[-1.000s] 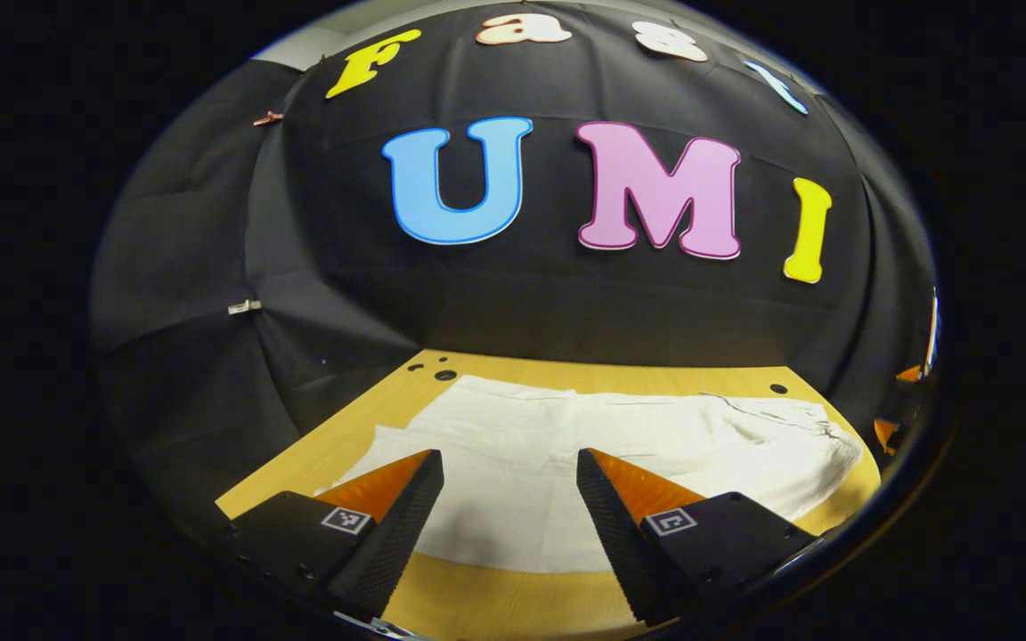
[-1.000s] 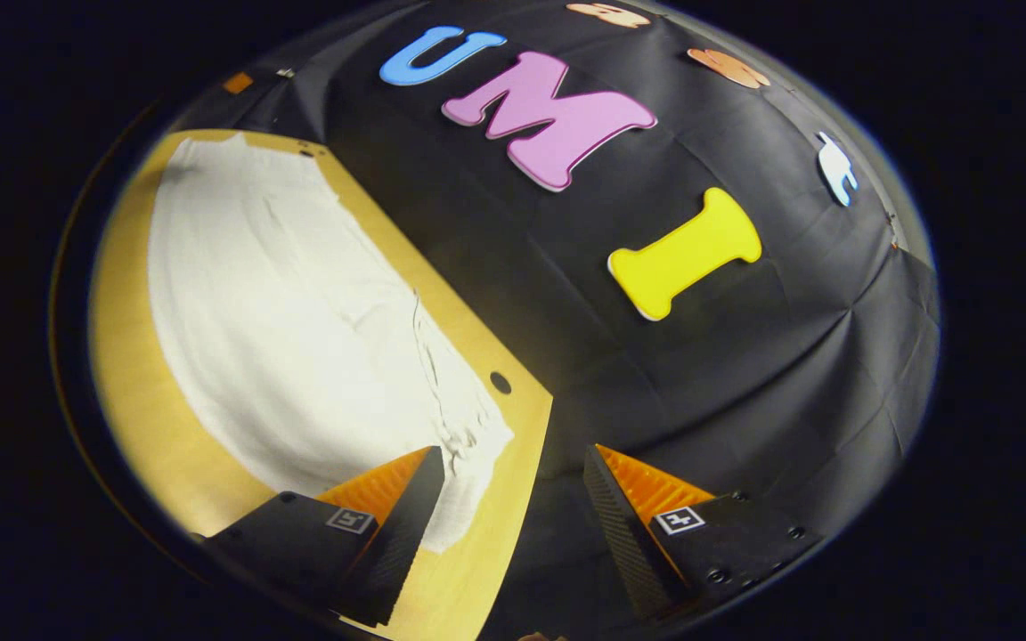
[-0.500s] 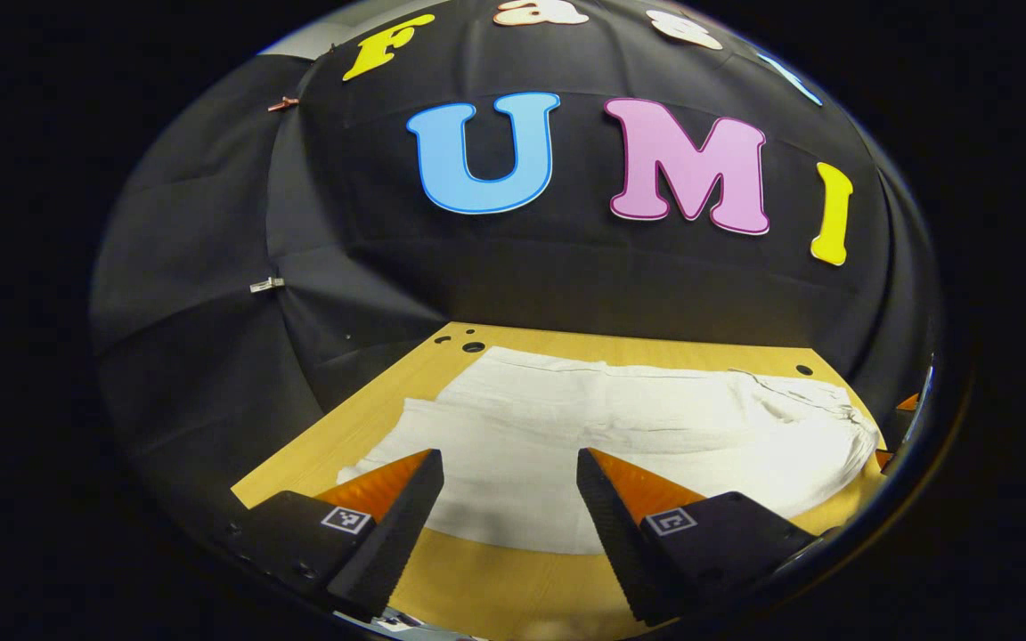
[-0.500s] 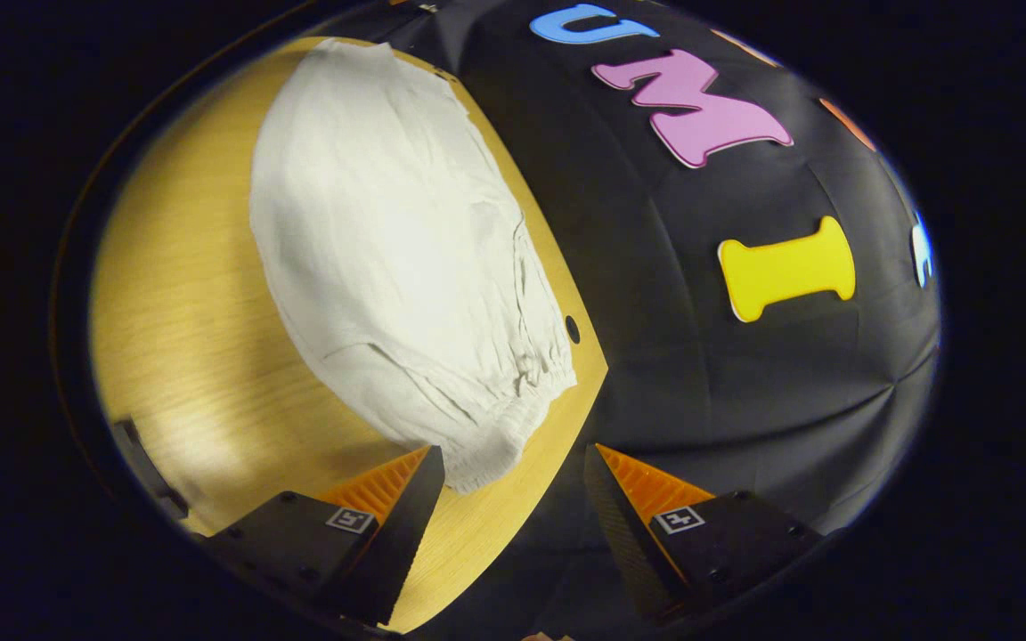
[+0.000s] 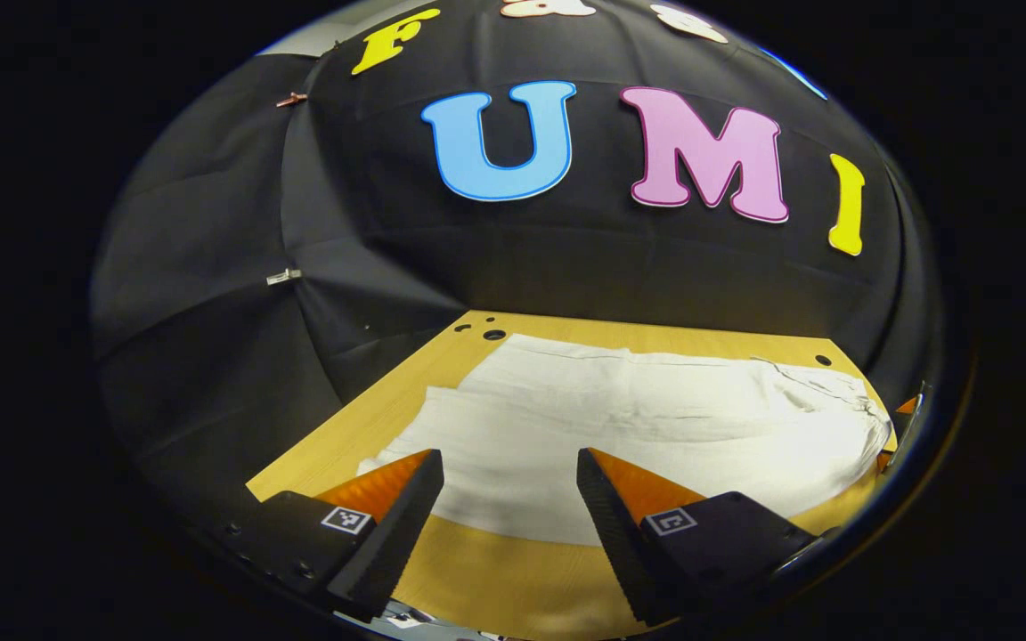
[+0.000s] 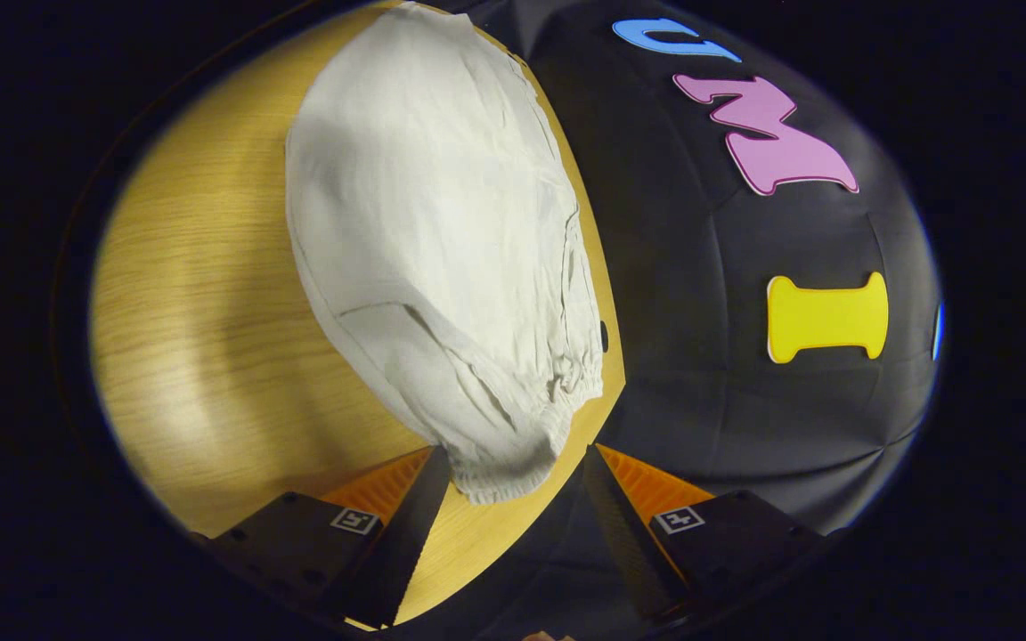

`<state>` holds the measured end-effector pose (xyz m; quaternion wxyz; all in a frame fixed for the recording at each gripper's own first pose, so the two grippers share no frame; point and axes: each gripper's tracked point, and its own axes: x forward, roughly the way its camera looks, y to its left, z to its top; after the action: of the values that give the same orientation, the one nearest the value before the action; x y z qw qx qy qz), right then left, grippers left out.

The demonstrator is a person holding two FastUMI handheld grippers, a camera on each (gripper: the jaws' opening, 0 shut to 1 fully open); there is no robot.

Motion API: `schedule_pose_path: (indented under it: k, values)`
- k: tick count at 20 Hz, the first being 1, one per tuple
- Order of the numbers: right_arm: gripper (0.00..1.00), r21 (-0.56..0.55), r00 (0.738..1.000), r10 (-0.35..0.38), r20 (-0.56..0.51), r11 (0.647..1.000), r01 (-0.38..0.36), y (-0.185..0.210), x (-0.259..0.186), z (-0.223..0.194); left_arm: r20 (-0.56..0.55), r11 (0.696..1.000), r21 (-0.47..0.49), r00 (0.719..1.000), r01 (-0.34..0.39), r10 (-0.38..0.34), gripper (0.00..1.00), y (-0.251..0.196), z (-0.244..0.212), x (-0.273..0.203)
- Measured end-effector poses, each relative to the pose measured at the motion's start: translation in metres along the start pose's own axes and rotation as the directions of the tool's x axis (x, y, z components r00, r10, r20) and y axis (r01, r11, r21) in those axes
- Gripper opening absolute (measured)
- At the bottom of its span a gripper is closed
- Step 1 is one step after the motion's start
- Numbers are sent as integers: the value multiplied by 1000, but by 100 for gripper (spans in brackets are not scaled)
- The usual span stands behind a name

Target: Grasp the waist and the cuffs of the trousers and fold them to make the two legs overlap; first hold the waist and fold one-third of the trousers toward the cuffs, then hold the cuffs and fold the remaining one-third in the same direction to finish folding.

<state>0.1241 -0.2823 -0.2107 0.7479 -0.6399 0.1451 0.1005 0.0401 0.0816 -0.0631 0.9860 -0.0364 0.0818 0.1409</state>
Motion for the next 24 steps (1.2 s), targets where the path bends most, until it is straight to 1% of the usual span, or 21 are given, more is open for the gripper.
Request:
schedule_pose_path:
  k: [3, 4, 5, 6, 7, 8, 9, 10, 12, 13, 14, 15, 16, 17, 18, 19, 20, 21, 22, 24]
  values:
    - [95, -23, 1000, 10, -9, 1000, -10, -3, 20, 3, -21, 999, 40, 1000, -15, 16, 96, 10, -9, -1]
    - [92, -27, 1000, 12, -12, 1000, -12, -5, 24, 4, -29, 998, 59, 999, -20, 21, 96, 13, -12, -1]
    - [92, -29, 1000, 22, -13, 999, -23, -5, 28, 4, -35, 997, 79, 999, -25, 28, 96, 18, -14, -1]
    - [89, -28, 999, 43, -18, 999, -44, -1, 31, 3, -43, 995, 93, 999, -26, 30, 97, 21, -17, -2]
    - [83, -29, 998, 59, -27, 998, -59, 3, 32, 2, -52, 994, 103, 998, -25, 30, 99, 24, -21, -2]
    - [70, -36, 997, 71, -31, 997, -72, 4, 33, 4, -63, 994, 111, 998, -20, 27, 98, 27, -26, -2]
    - [67, -46, 996, 86, -39, 995, -88, 8, 33, 3, -72, 992, 123, 997, -16, 25, 98, 29, -30, -1]
    - [51, -60, 995, 90, -43, 994, -93, 10, 33, 3, -81, 990, 140, 996, -12, 23, 98, 33, -34, 1]
    - [38, -71, 992, 109, -56, 991, -113, 16, 35, 2, -102, 980, 197, 994, -12, 33, 98, 43, -44, 10]
    - [33, -75, 991, 118, -64, 990, -122, 15, 34, 5, -122, 968, 248, 990, -35, 67, 97, 56, -52, 12]
    - [29, -83, 988, 133, -76, 987, -139, 17, 36, 2, -141, 950, 310, 986, -41, 88, 98, 66, -60, 18]
    - [25, -85, 984, 158, -83, 983, -165, 18, 33, 5, -150, 924, 379, 983, -38, 102, 98, 75, -67, 26]
    - [20, -80, 978, 188, -86, 977, -195, 18, 35, 4, -160, 891, 454, 981, -30, 114, 98, 86, -75, 33]
    - [20, -67, 970, 223, -96, 971, -230, 20, 33, 3, -183, 849, 529, 974, -17, 134, 98, 101, -86, 39]
    - [15, -58, 959, 262, -106, 961, -269, 21, 28, 3, -214, 802, 597, 963, -3, 163, 97, 116, -97, 43]
    - [16, -53, 949, 296, -112, 951, -303, 22, 33, 3, -250, 765, 643, 952, 26, 178, 97, 127, -107, 51]
    - [9, -50, 939, 324, -116, 942, -332, 22, 30, 4, -280, 739, 672, 942, 52, 188, 97, 137, -117, 58]
    - [8, -63, 932, 343, -117, 934, -351, 23, 30, 4, -296, 712, 698, 935, 75, 192, 96, 146, -121, 66]
    - [14, -73, 928, 354, -118, 929, -364, 24, 31, 5, -306, 682, 725, 931, 92, 200, 96, 155, -126, 71]
    - [5, -64, 919, 376, -115, 921, -385, 25, 27, 6, -299, 606, 787, 932, 120, 203, 96, 170, -124, 85]
